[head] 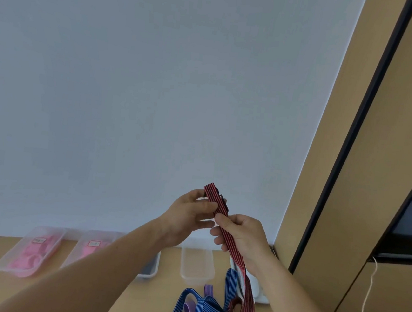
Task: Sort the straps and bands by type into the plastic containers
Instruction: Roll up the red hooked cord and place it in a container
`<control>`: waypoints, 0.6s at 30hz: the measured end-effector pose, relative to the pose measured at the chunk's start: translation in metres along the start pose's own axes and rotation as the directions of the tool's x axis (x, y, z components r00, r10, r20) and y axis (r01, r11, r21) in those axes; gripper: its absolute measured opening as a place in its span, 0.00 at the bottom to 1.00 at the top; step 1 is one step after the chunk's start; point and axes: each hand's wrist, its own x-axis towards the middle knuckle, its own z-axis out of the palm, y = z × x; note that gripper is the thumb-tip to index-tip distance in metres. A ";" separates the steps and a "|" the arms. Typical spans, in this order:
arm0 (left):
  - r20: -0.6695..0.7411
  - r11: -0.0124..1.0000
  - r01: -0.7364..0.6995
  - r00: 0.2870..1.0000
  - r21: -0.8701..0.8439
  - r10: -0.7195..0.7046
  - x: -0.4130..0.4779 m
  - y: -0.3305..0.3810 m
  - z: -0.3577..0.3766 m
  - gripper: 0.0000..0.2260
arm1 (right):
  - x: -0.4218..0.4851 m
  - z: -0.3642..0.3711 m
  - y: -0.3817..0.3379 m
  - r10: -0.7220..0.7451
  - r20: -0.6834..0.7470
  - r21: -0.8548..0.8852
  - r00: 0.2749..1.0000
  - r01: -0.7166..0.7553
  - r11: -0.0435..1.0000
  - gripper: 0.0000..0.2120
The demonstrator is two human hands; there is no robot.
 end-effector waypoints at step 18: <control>0.203 0.219 -0.429 0.741 0.876 0.639 0.002 -0.021 -0.007 0.11 | -0.002 0.006 -0.013 0.061 0.024 -0.010 0.998 -0.060 0.998 0.29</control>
